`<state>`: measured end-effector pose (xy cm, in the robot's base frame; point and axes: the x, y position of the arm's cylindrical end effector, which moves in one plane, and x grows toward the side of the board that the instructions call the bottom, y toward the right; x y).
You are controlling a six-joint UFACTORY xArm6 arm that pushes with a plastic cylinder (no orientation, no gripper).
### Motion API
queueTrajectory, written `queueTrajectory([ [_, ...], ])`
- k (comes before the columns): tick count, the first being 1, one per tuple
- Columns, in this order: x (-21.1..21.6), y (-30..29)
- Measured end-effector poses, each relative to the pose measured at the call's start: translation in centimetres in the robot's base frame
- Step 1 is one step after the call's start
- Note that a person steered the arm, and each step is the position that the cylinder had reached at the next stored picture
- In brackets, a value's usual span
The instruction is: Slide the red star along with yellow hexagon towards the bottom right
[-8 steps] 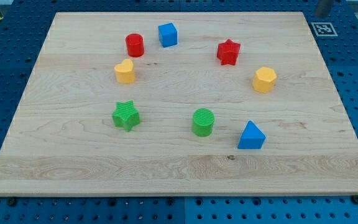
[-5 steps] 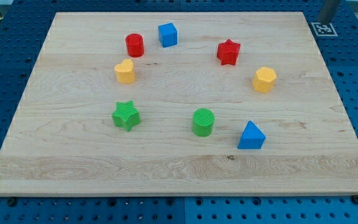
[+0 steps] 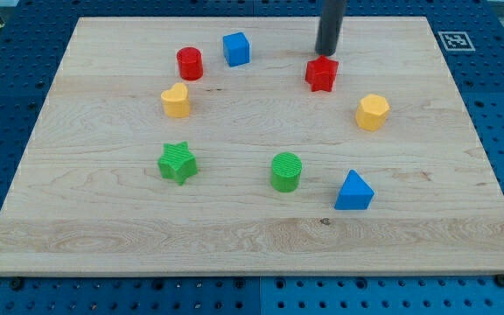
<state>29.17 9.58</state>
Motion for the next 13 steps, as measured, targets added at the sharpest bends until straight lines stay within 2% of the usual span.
queueTrajectory([
  [2,6.0,-1.8],
  [3,8.3,-0.9],
  [5,6.6,4.2],
  [7,11.5,7.0],
  [8,12.4,8.7],
  [10,11.1,11.9],
  [13,16.9,17.3],
])
